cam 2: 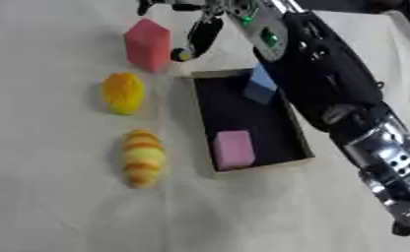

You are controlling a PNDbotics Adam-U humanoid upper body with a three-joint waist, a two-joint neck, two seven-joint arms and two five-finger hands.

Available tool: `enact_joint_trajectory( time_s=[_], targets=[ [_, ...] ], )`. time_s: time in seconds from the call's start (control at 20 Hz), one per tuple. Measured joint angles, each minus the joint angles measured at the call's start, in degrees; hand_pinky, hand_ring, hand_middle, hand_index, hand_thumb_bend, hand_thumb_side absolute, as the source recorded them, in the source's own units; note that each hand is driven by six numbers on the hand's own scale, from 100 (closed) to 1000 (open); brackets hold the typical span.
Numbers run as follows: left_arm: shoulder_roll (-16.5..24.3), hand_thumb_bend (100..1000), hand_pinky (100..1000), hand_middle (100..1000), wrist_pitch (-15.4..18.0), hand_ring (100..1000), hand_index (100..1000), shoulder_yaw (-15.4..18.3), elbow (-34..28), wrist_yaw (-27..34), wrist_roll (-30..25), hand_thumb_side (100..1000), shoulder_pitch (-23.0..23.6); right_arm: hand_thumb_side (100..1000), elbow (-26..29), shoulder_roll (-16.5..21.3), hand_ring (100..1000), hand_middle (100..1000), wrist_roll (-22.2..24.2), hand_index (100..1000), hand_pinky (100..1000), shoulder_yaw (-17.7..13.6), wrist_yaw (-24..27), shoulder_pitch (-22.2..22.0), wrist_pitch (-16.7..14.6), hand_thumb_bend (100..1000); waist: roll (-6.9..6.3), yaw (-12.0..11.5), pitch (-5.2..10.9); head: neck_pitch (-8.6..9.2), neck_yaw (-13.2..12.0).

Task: Pick up objects on the table and place them in the box.

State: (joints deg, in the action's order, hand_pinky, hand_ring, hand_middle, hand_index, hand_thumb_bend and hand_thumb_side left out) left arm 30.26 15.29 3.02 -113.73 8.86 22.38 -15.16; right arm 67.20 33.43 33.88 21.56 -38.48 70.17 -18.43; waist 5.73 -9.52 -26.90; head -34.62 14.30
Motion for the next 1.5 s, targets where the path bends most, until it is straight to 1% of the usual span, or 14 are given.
enact_joint_trajectory(
  time_s=[0.2, 0.5, 0.8, 0.95, 1.2, 1.5],
  targets=[
    [0.00, 100, 696, 661, -0.02, 705, 797, 0.00, 0.00, -0.26, 0.02, 660, -0.07, 105, -0.03, 0.00, 954, 943, 0.28, 914, 923, -0.06, -0.72, 0.30, -0.27, 398, 0.00, -0.21, -0.63, 0.15, 0.00],
    [0.00, 100, 697, 660, -0.13, 705, 796, 0.00, 0.00, -0.33, 0.13, 661, -0.08, 103, 0.04, -0.13, 954, 946, -1.41, 914, 922, -0.69, -0.88, 0.84, 0.11, 397, 0.07, -0.47, -0.77, 0.45, -0.02],
    [0.00, 100, 697, 659, -0.16, 705, 795, -0.01, 0.00, -0.34, 0.17, 662, -0.26, 113, 0.29, -0.40, 953, 947, -2.01, 912, 921, -0.74, -1.18, 1.19, 0.58, 400, 0.46, -0.87, -0.84, 0.89, 0.06],
    [0.00, 100, 697, 659, -0.15, 705, 795, -0.01, 0.00, -0.34, 0.17, 662, -0.43, 114, -0.09, -0.44, 953, 948, -2.02, 912, 921, -0.96, -1.74, 1.20, 0.59, 400, 0.98, -1.30, -1.21, 1.01, 0.38],
    [0.00, 100, 697, 659, -0.12, 705, 794, -0.01, 0.00, -0.36, 0.28, 660, -0.64, 121, -1.03, -0.59, 954, 951, -1.88, 912, 921, -1.06, -2.79, 1.20, -0.03, 401, 1.20, -1.75, -1.68, 1.47, 0.65],
    [0.00, 100, 696, 656, -0.23, 701, 792, -0.03, 0.00, -0.36, 0.45, 659, -1.09, 141, -1.53, -1.02, 954, 955, -1.19, 913, 921, -1.06, -3.94, 1.45, -1.14, 405, 1.84, -2.50, -2.42, 1.91, 1.12]
  ],
)
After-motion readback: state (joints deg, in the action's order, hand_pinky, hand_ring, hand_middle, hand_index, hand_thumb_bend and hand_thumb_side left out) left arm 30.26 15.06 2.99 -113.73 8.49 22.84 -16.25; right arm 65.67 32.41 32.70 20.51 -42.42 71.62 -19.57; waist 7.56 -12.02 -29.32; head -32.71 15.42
